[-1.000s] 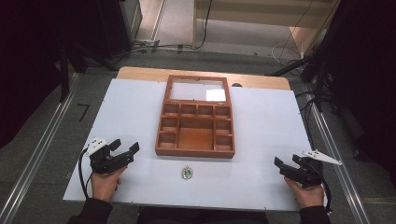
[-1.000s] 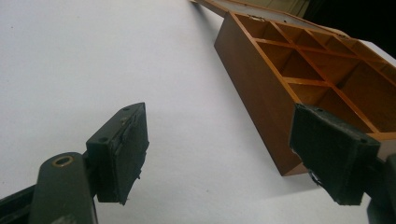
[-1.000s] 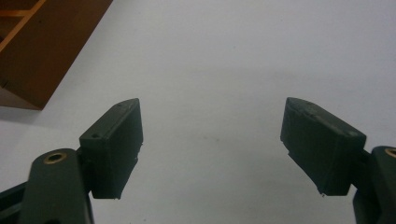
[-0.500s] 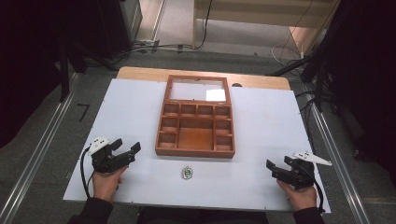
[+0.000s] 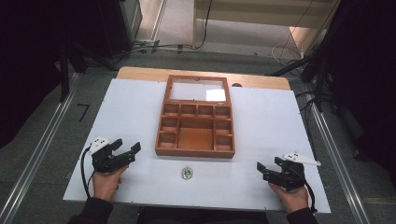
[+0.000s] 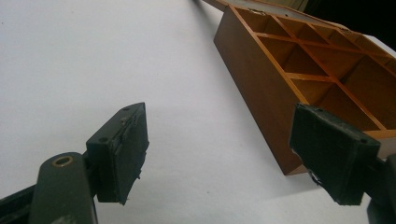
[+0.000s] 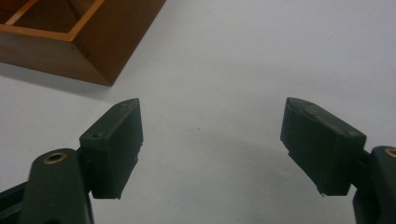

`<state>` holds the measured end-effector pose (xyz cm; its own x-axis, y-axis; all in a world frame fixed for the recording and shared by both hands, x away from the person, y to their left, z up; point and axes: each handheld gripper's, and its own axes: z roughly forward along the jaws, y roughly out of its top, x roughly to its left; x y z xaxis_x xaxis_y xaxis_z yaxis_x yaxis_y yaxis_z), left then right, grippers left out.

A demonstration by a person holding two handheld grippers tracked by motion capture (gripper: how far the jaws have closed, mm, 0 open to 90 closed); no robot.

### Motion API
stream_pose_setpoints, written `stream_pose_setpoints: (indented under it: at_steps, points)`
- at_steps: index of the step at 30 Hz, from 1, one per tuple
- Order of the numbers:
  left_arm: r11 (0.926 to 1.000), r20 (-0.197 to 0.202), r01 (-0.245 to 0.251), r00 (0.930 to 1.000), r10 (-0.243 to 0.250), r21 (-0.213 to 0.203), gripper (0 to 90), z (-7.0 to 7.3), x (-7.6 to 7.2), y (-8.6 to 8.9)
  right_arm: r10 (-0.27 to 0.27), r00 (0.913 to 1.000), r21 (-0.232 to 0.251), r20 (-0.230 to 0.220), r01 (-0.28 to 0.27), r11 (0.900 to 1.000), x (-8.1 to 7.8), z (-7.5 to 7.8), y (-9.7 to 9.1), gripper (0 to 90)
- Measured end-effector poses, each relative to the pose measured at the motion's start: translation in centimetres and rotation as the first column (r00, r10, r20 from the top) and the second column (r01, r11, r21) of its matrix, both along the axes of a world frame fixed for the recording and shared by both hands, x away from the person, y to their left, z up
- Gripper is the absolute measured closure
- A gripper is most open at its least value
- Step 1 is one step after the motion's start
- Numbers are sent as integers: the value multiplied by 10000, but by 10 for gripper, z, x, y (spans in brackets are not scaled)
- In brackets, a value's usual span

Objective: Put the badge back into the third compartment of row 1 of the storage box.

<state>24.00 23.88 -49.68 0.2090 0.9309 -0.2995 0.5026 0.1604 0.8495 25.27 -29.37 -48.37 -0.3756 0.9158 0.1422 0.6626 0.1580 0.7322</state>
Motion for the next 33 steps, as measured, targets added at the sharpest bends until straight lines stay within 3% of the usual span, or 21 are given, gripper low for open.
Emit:
stream_pose_setpoints:
  at_steps: [17,33]
  points:
    - [10000,12,3,10000,-3,11,201,0,0,1,827,9966,-37,-52,-828,9966,-7,-2,31,194]
    - [10000,38,-24,10000,24,42,201,0,-1,1,1708,9852,160,-162,-1705,9852,-12,-5,63,194]
